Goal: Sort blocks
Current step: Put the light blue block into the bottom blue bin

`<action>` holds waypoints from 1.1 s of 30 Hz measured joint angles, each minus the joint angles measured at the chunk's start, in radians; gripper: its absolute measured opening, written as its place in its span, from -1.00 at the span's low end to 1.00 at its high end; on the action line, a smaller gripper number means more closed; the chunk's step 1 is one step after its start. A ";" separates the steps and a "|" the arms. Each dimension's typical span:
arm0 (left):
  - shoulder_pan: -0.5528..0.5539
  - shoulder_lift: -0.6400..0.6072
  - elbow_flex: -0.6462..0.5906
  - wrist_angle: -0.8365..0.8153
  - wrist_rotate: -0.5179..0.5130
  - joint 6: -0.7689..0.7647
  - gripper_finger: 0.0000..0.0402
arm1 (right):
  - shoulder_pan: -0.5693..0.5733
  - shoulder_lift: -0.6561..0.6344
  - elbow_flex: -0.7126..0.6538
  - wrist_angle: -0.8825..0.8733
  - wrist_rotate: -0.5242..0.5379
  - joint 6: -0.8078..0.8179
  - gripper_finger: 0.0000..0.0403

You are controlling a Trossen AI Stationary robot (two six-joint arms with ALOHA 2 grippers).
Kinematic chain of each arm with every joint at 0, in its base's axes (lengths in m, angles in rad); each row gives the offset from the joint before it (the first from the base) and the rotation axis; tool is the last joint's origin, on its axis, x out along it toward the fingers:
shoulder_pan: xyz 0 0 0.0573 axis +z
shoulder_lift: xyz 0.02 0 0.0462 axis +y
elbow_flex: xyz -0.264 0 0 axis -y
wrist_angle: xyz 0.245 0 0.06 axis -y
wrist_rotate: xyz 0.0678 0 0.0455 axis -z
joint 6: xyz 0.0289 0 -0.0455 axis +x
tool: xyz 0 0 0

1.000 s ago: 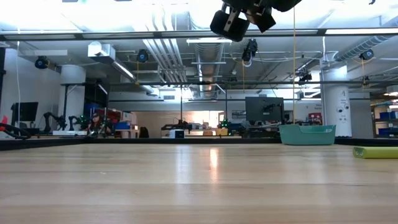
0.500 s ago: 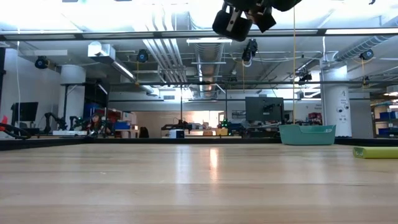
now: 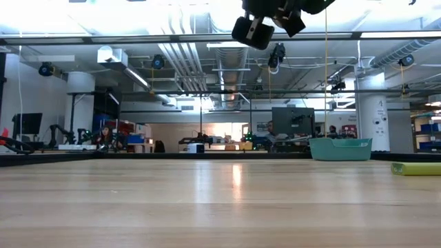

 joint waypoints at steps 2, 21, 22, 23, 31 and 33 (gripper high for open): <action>0.001 -0.010 0.009 -0.052 -0.004 -0.048 -0.84 | -0.010 0.000 0.000 0.001 0.008 0.000 -0.23; -0.479 -0.039 0.001 -0.747 0.168 -1.117 -0.84 | -0.109 -0.002 0.001 -0.163 0.036 -0.171 -0.09; -0.506 -0.039 -0.008 -0.756 0.169 -1.148 -0.84 | -0.109 -0.002 0.001 -0.162 0.036 -0.177 -0.10; -0.534 -0.039 -0.017 -0.760 0.168 -1.169 -0.84 | -0.109 -0.002 0.001 -0.162 0.036 -0.180 -0.11; -0.726 -0.055 -0.175 -0.761 0.130 -1.207 -0.84 | -0.109 -0.002 0.001 -0.163 0.036 -0.202 -0.12; -0.760 -0.072 -0.217 -0.700 0.129 -1.216 -0.84 | -0.109 -0.002 0.001 -0.163 0.036 -0.200 -0.11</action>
